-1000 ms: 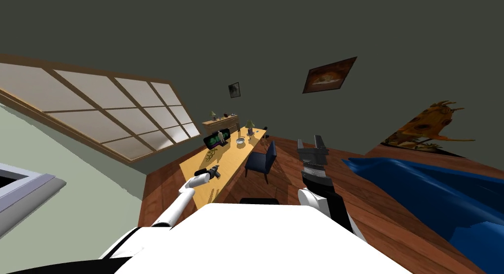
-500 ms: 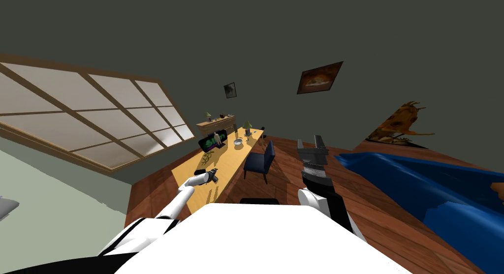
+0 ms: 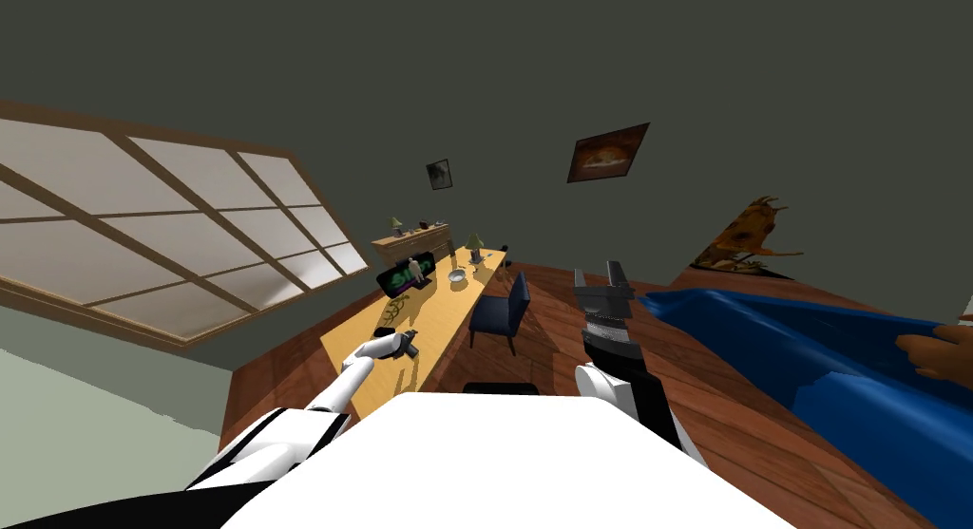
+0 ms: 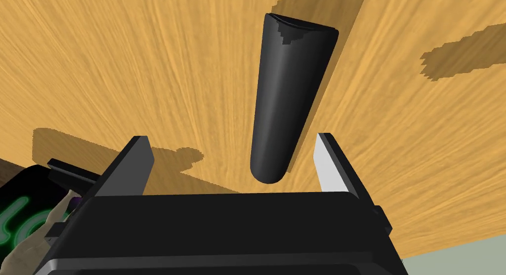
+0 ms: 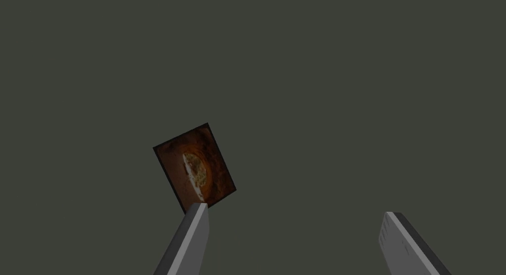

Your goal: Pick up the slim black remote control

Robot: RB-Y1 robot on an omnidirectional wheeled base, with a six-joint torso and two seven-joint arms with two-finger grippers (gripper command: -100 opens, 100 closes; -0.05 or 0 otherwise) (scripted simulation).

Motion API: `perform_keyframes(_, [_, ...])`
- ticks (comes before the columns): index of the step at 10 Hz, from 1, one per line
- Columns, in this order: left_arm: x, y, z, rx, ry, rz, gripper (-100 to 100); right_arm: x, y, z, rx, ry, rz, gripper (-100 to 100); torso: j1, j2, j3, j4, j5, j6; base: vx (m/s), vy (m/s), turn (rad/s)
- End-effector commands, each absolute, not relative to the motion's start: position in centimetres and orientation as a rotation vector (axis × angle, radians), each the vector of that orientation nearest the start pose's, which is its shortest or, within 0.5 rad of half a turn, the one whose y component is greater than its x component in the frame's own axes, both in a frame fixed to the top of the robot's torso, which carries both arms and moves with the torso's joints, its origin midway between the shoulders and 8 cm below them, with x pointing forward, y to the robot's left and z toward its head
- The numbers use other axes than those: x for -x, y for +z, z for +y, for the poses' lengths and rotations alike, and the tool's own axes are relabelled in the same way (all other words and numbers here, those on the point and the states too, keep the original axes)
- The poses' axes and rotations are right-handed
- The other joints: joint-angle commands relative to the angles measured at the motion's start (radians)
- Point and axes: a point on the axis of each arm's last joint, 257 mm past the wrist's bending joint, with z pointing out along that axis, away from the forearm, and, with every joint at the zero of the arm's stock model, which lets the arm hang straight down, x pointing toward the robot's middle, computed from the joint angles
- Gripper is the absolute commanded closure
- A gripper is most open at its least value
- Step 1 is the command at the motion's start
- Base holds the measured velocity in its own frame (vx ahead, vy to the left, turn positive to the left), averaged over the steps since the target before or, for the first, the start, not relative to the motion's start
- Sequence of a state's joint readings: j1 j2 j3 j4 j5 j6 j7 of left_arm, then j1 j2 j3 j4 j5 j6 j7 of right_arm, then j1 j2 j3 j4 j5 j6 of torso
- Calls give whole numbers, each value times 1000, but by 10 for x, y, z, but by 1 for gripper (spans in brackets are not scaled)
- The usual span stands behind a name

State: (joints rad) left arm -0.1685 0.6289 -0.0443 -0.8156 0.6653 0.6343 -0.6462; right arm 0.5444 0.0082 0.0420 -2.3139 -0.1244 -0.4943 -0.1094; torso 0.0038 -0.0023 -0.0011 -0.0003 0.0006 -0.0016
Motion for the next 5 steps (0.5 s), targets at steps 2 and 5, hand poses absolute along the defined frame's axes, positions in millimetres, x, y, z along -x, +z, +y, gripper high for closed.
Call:
perform_keyframes(2, [-360, -507, 538, 1608, -76, 2182, -100, -335, 24, -286, -797, 1503, 498, 0, 0, 0, 0, 0, 0, -1, 19, 31, -35])
perform_keyframes(5, [-326, -519, 552, 1653, 36, 2286, -100, -335, 24, -285, -797, 1503, 498, 0, 1, 0, 0, 0, 0, 0, 44, 53, -151])
